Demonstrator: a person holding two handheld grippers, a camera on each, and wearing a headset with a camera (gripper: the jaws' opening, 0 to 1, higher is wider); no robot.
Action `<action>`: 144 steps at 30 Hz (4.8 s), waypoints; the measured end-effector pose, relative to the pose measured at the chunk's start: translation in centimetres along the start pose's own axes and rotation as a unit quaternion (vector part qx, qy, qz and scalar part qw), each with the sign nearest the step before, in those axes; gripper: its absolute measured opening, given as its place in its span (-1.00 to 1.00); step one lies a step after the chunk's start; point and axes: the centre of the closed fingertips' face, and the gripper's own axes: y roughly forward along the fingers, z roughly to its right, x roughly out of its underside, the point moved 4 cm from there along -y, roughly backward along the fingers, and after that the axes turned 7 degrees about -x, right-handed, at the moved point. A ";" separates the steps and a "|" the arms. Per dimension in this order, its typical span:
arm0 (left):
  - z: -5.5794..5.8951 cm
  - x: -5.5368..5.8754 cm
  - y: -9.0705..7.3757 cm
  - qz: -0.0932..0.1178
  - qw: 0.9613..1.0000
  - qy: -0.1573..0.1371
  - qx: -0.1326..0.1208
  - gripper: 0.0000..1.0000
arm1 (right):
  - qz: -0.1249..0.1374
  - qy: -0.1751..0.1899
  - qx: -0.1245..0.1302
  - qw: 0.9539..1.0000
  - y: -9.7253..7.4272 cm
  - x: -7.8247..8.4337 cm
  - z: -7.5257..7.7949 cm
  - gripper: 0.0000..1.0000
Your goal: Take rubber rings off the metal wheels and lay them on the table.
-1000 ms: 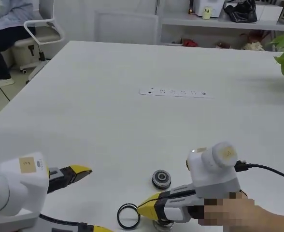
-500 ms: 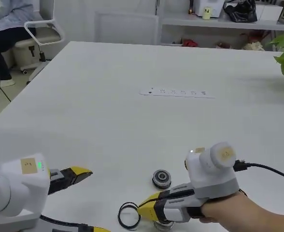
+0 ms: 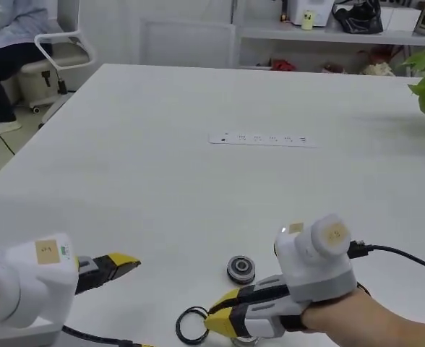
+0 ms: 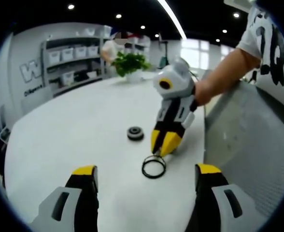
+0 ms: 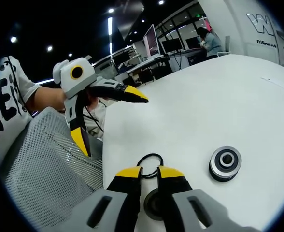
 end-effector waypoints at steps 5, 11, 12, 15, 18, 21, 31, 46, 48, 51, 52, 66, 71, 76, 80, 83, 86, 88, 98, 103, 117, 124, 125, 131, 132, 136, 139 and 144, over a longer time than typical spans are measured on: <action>0.1 0.0 0.1 -0.002 1.000 0.000 0.002 0.67 | 0.003 0.001 0.001 1.000 -0.2 0.0 0.1 -0.79; 0.0 0.2 0.1 -0.006 1.000 -0.002 0.004 0.65 | 0.017 -0.001 0.008 1.000 -0.9 -0.7 0.4 -0.77; 0.0 0.2 0.2 -0.006 1.000 -0.002 0.004 0.65 | 0.019 -0.001 0.010 1.000 -1.0 -0.8 0.5 -0.77; -0.2 0.1 0.3 -0.006 1.000 -0.001 0.005 0.64 | 0.024 -0.001 0.015 1.000 -1.4 -1.0 0.7 -0.75; -0.3 -0.1 0.5 -0.006 1.000 -0.001 0.006 0.64 | 0.029 -0.002 0.020 0.999 -1.8 -1.3 1.0 -0.74; -0.6 -0.4 0.7 -0.005 1.000 0.002 0.007 0.63 | 0.036 -0.003 0.025 0.999 -2.3 -1.7 1.3 -0.74; -1.6 -2.0 1.8 0.005 1.000 0.012 0.008 0.59 | 0.059 -0.005 0.050 0.997 -4.4 -3.0 2.6 -0.73; -2.8 -3.7 3.8 0.011 1.000 0.022 0.014 0.43 | 0.081 -0.010 0.090 0.993 -7.2 -4.1 4.7 -0.63; -3.0 -3.9 4.0 0.011 1.000 0.021 0.014 0.41 | 0.080 -0.011 0.093 0.992 -7.4 -4.0 4.9 -0.62; -3.1 -4.1 4.4 0.011 1.000 0.019 0.015 0.37 | 0.079 -0.011 0.098 0.992 -7.6 -3.8 5.1 -0.61; -3.2 -4.2 4.6 0.012 1.000 0.018 0.015 0.35 | 0.078 -0.011 0.099 0.992 -7.6 -3.8 5.2 -0.61; -3.4 -4.1 6.9 0.002 1.000 0.014 0.027 0.21 | 0.047 -0.027 0.120 0.991 -7.9 -1.9 6.7 -0.53; -3.2 -4.0 7.6 -0.001 0.999 0.017 0.034 0.16 | 0.034 -0.031 0.120 0.992 -7.5 -1.2 6.8 -0.52; -2.9 -4.0 8.2 -0.003 0.999 0.016 0.039 0.10 | 0.020 -0.037 0.116 0.992 -6.8 -0.5 6.8 -0.53; -2.7 -4.0 8.7 -0.004 0.999 0.016 0.042 0.06 | 0.013 -0.043 0.114 0.992 -6.4 -0.2 6.8 -0.54; -2.5 -4.0 9.2 -0.005 0.999 0.014 0.045 0.02 | 0.008 -0.047 0.113 0.992 -6.1 -0.1 6.9 -0.56; -2.4 -3.9 9.7 -0.006 0.999 0.014 0.046 -0.02 | 0.005 -0.050 0.113 0.992 -5.8 0.0 7.1 -0.57; -2.4 -3.9 9.9 -0.007 0.999 0.013 0.047 -0.04 | 0.003 -0.052 0.114 0.992 -5.7 0.1 7.2 -0.57; -2.0 -3.7 11.0 -0.012 0.998 0.002 0.054 -0.16 | 0.004 -0.049 0.116 0.992 -5.3 0.4 7.5 -0.61; -1.6 -3.8 11.7 -0.014 0.998 0.000 0.059 -0.22 | 0.007 -0.047 0.118 0.992 -5.3 0.4 7.6 -0.64; -0.9 -4.0 13.3 -0.021 0.998 -0.003 0.067 -0.43 | 0.009 -0.044 0.119 0.992 -5.2 0.6 7.9 -0.71; -1.0 -3.8 13.9 -0.029 0.998 0.000 0.062 -0.56 | 0.011 -0.043 0.120 0.992 -5.2 0.6 7.9 -0.72; -1.0 -3.8 13.9 -0.030 0.998 -0.005 0.060 -0.58 | 0.012 -0.043 0.120 0.992 -5.2 0.6 7.9 -0.72; -1.1 -3.8 14.2 -0.031 0.998 0.030 0.048 -0.69 | 0.014 -0.043 0.120 0.992 -5.2 0.6 7.9 -0.73; -0.9 -3.8 14.2 -0.030 0.998 0.030 0.048 -0.69 | 0.014 -0.043 0.120 0.992 -5.2 0.6 7.9 -0.73; -1.0 -3.7 14.2 -0.028 0.998 0.022 0.044 -0.72 | 0.016 -0.045 0.121 0.992 -5.2 0.7 7.9 -0.75; -1.1 -3.7 14.2 -0.027 0.999 0.018 0.041 -0.72 | 0.017 -0.042 0.120 0.992 -5.3 0.7 7.9 -0.82; -1.0 -3.6 14.1 -0.026 0.999 0.014 0.035 -0.72 | 0.027 -0.022 0.117 0.993 -5.4 1.0 7.7 -0.95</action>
